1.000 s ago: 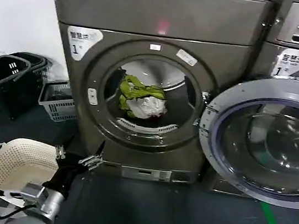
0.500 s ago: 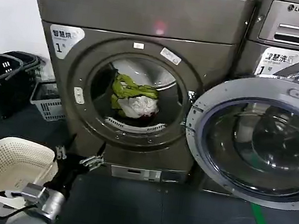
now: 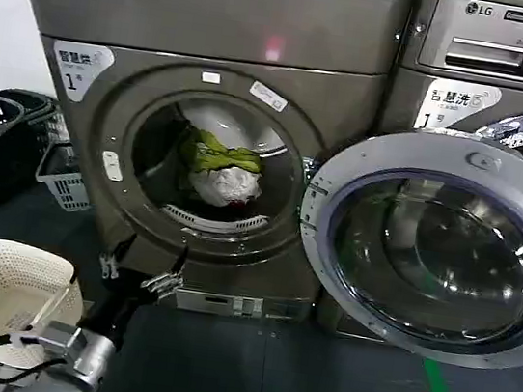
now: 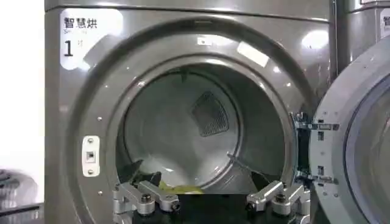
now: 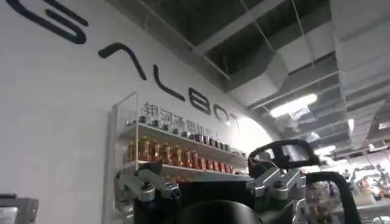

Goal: Grasp the clothes from the dryer.

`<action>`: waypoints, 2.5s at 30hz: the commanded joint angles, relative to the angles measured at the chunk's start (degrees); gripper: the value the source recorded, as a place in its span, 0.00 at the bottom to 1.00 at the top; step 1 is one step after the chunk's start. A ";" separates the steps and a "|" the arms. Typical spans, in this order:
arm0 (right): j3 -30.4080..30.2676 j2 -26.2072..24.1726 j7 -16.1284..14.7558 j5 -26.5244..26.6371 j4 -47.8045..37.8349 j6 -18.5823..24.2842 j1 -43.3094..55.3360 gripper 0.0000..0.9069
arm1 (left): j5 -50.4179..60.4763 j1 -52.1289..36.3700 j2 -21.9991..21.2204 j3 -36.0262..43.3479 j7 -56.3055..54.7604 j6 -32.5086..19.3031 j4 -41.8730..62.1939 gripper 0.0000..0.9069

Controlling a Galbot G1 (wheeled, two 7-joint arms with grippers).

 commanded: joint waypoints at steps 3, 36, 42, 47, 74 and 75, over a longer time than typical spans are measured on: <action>0.02 0.03 0.07 0.35 0.27 1.32 -0.16 1.00 | -0.02 0.00 0.11 0.20 0.11 -0.27 0.06 1.00; -0.17 -0.74 0.58 0.94 0.83 2.07 -0.11 1.00 | -0.25 -1.79 0.60 -0.38 -0.06 0.24 1.64 1.00; -0.55 -0.60 0.56 0.87 1.04 1.94 0.31 1.00 | -0.16 -1.92 0.26 -0.47 -0.05 0.22 1.91 1.00; -0.42 -0.57 0.57 0.76 1.07 1.77 0.22 1.00 | -0.08 -1.91 0.31 -0.37 -0.14 0.26 2.07 1.00; 0.00 -0.06 -0.43 0.74 2.45 1.32 -0.49 1.00 | -0.09 -1.49 0.43 -0.46 -0.33 0.01 1.69 1.00; 0.25 0.02 -0.64 0.72 2.58 1.07 -0.51 1.00 | -0.13 -1.74 0.39 -0.46 -0.30 -0.09 1.95 1.00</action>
